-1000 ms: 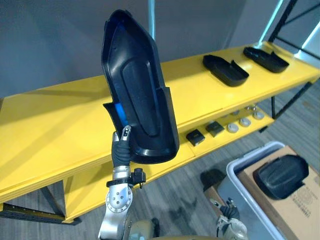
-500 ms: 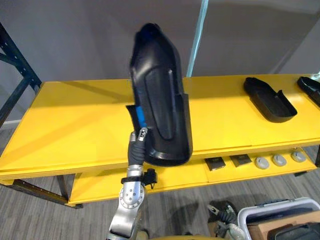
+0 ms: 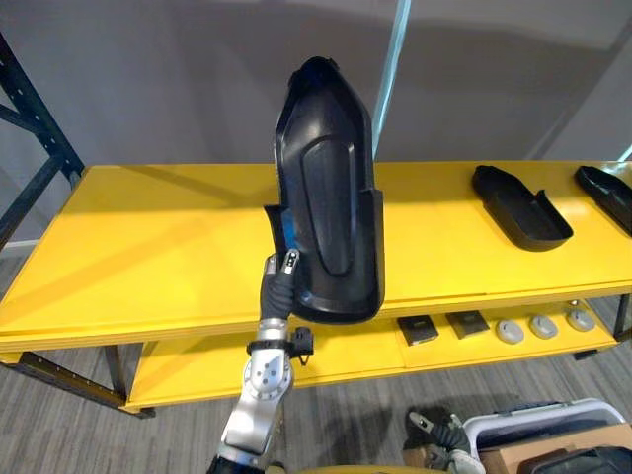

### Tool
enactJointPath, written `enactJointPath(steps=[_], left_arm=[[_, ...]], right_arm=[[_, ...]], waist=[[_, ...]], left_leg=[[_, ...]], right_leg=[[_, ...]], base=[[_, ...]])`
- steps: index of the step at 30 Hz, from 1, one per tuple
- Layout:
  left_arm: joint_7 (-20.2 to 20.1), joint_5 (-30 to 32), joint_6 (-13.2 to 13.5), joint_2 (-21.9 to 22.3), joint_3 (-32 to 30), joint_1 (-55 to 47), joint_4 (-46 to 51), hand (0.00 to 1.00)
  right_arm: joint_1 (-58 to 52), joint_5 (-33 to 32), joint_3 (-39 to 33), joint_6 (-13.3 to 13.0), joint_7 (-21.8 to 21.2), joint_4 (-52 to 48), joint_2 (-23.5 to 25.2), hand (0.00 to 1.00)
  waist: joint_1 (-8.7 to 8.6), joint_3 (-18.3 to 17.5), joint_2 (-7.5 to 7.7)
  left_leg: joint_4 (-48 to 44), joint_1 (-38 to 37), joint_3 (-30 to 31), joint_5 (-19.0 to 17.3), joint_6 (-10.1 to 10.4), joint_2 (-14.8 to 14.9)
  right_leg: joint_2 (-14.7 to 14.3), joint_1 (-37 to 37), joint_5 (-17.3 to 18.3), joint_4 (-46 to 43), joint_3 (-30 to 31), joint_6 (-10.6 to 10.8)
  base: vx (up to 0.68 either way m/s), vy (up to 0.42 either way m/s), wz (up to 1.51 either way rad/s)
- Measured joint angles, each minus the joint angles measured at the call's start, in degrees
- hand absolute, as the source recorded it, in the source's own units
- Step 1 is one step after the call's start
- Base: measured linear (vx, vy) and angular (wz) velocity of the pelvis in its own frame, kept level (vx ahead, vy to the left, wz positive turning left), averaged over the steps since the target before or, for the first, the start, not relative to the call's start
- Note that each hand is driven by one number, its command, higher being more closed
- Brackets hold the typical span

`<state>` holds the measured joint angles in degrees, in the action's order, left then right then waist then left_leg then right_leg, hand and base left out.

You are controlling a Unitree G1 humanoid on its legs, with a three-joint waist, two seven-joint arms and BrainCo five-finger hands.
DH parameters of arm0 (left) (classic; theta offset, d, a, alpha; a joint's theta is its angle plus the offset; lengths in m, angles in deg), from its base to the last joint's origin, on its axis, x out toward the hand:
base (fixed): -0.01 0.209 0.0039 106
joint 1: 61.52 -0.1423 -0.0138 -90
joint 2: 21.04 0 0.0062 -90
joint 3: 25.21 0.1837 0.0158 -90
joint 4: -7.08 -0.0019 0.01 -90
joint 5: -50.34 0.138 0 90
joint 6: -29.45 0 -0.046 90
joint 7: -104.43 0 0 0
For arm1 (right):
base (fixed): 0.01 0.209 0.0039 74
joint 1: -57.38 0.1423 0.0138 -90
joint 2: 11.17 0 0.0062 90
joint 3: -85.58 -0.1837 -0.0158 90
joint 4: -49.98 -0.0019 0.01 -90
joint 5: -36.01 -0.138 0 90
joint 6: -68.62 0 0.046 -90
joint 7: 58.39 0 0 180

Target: Walk over and take plastic housings, then place them on the shelf

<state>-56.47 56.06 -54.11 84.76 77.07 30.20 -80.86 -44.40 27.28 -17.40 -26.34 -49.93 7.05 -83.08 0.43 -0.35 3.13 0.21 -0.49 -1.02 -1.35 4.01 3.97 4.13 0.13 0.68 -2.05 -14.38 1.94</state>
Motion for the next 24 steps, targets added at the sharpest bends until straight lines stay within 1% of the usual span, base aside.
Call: enactJointPath(steps=[1,2,3,5,7,8,10,12,14,18,19,22,23,24], left_arm=[[0.4,0.3,-0.6,-0.7,-1.6,2.2,-3.1,1.00],[1.2,0.6,-1.4,-1.1,-2.6,4.1,-5.7,1.00],[1.3,0.6,-1.7,-1.2,-3.2,4.8,-7.0,1.00],[2.4,0.5,-2.3,-2.3,-4.5,7.2,-11.0,1.00],[2.6,-0.2,-2.7,-2.6,-5.6,8.7,-13.8,1.00],[3.5,-1.1,-3.0,-2.9,-6.5,10.2,-16.7,1.00],[4.1,-1.9,-3.7,-2.9,-8.0,11.9,-19.7,1.00],[5.1,-3.0,-4.1,-3.5,-9.4,14.5,-23.9,1.00],[5.1,-3.7,-4.3,-4.6,-10.5,16.2,-26.7,1.00],[5.4,-4.1,-5.6,-6.4,-11.4,20.0,-32.3,1.00],[5.5,-4.1,-6.0,-6.6,-12.1,20.4,-33.1,1.00],[5.9,-4.0,-6.3,-6.8,-12.9,23.5,-35.9,1.00],[6.0,-4.0,-6.3,-6.9,-13.0,24.7,-36.2,0.00],[6.0,-4.0,-6.3,-7.0,-13.1,25.1,-36.5,0.00]], right_arm=[[0.0,0.4,0.0,0.0,-0.1,0.0,-0.2,0.00],[0.0,0.4,-0.1,0.0,-0.2,0.3,-0.3,0.00],[0.1,0.4,-0.1,0.1,-0.4,0.6,-0.3,0.00],[0.1,0.5,-0.1,0.3,-1.2,1.2,-0.2,0.00],[0.0,0.7,-0.2,0.4,-1.2,1.5,-0.3,0.00],[0.0,1.4,-0.2,0.5,-1.2,1.6,-0.4,0.00],[0.1,1.7,-0.1,0.5,-1.3,1.6,-0.6,0.00],[0.3,2.1,0.0,0.5,-1.3,1.6,-1.0,0.00],[0.6,2.4,0.1,0.5,-1.3,1.6,-1.3,0.00],[1.1,2.6,0.1,0.5,-1.7,1.6,-1.6,0.00],[1.3,2.6,0.2,0.5,-2.3,1.6,-1.6,0.00],[1.7,2.7,0.6,0.5,-2.6,1.6,-1.6,0.00],[1.9,2.7,0.6,0.5,-2.5,1.6,-1.6,0.00],[1.9,2.7,0.6,0.5,-2.5,1.6,-1.6,0.00]], waist=[[-0.25,-0.2,-0.42],[-1.17,-0.4,-0.74],[-1.51,-0.4,-0.81],[-2.90,-0.5,-0.85],[-2.97,-0.5,-0.83],[-3.01,-0.5,-0.84],[-3.25,-0.5,-0.87],[-3.84,-0.4,-0.96],[-4.44,-0.4,-0.98],[-5.17,0.0,-1.07],[-5.85,0.1,-1.14],[-6.09,1.2,-1.24],[-6.11,1.8,-1.33],[-6.14,1.9,-1.40]], left_leg=[[1.3,-0.4,-0.7,0.8,0.1,0.2],[2.1,-0.3,-0.7,1.6,0.2,0.3],[2.5,-0.4,-0.7,2.0,0.2,0.4],[4.1,-0.5,-0.7,3.1,0.7,0.7],[4.7,-0.8,-1.1,3.6,0.7,0.9],[5.1,-1.0,-1.5,3.9,1.0,1.1],[5.1,-1.0,-1.6,4.0,1.1,1.1],[5.1,-0.6,-1.8,4.0,1.2,1.1],[5.2,-0.2,-1.9,4.1,1.1,1.1],[5.2,0.1,-2.1,4.2,1.0,1.1],[5.2,0.1,-2.1,4.3,1.0,1.1],[5.2,0.7,-2.3,4.3,0.9,1.1],[5.2,0.9,-2.3,4.3,0.9,1.1],[5.2,0.9,-2.3,4.3,1.0,1.2]], right_leg=[[-0.5,0.1,-1.0,1.3,0.6,-0.1],[-0.8,0.1,-1.9,2.4,0.6,-0.2],[-0.9,0.1,-2.2,2.9,0.6,-0.2],[-1.4,0.1,-3.2,4.5,0.7,0.0],[-1.8,0.1,-3.9,5.2,1.0,-0.2],[-2.1,0.2,-4.2,5.6,1.5,-0.2],[-2.3,0.1,-4.4,6.1,1.7,-0.3],[-2.5,0.4,-4.7,6.4,1.9,-0.5],[-2.6,0.9,-4.8,6.5,2.0,-0.6],[-2.8,1.4,-5.1,6.5,2.5,-1.0],[-2.8,1.4,-5.1,6.5,2.6,-1.0],[-2.9,2.1,-5.2,6.5,2.8,-1.1],[-3.0,2.3,-5.2,6.5,2.9,-1.1],[-3.0,2.3,-5.2,6.5,2.9,-1.1]], base=[[-0.14,-0.042,-0.30],[-0.11,-0.033,-0.20],[-0.11,-0.037,-0.03],[-0.06,-0.031,-0.02],[-0.03,-0.023,-0.12],[-0.04,-0.023,-0.16],[-0.02,-0.013,-0.08],[-0.01,-0.001,-0.02],[0.00,0.003,-0.04],[0.01,0.006,-0.05],[0.03,0.013,-0.05],[0.02,0.013,-0.04],[0.00,0.000,0.00],[0.00,0.000,0.00]])
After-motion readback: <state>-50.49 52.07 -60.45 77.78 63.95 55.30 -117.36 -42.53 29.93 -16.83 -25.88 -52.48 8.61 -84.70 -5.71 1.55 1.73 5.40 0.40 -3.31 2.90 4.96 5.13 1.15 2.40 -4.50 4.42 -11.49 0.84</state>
